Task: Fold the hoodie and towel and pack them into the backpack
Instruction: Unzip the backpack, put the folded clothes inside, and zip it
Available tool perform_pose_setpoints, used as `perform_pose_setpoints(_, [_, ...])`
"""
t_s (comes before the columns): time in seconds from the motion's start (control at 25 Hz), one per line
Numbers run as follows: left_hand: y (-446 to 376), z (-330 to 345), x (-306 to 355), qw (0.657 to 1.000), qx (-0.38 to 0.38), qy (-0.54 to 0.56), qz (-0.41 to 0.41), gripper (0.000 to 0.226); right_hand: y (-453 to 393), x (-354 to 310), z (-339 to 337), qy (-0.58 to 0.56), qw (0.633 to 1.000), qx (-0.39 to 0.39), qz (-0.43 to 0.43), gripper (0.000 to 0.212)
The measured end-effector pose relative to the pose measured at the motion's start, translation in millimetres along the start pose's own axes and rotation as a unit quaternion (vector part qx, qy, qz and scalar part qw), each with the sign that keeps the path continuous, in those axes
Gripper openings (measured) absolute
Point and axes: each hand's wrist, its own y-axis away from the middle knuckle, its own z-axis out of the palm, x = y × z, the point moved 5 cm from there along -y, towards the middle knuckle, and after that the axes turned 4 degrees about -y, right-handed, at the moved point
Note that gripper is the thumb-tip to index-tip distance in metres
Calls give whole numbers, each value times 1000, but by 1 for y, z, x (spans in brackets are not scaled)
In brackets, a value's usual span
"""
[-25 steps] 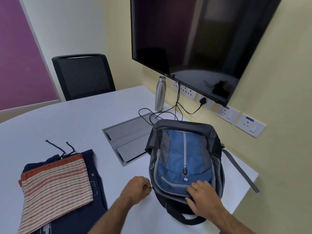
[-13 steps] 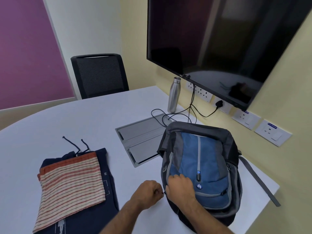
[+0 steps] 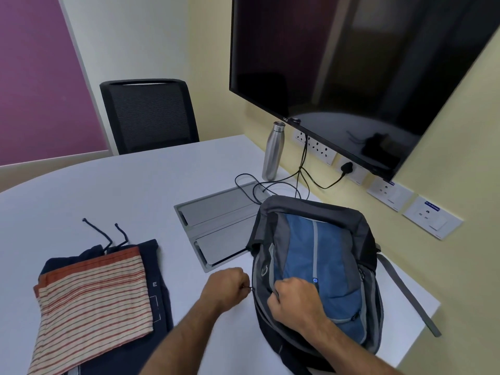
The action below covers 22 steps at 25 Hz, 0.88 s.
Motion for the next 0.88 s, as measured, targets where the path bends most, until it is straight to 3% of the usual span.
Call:
perform_pose_setpoints(0.4, [-87,-12,-4,984,13,-179,5,29,7,20,2,-31,996,59,-59,36])
perform_pose_setpoints(0.72, [-105,11,-1,984,1,-157,-79,22,13,29,11,-48,994,80,-61,31])
perform_pose_setpoints(0.88, [-82,3,-17,989,18,-101,-103,22,19,28,26,-30,997,50,-47,32])
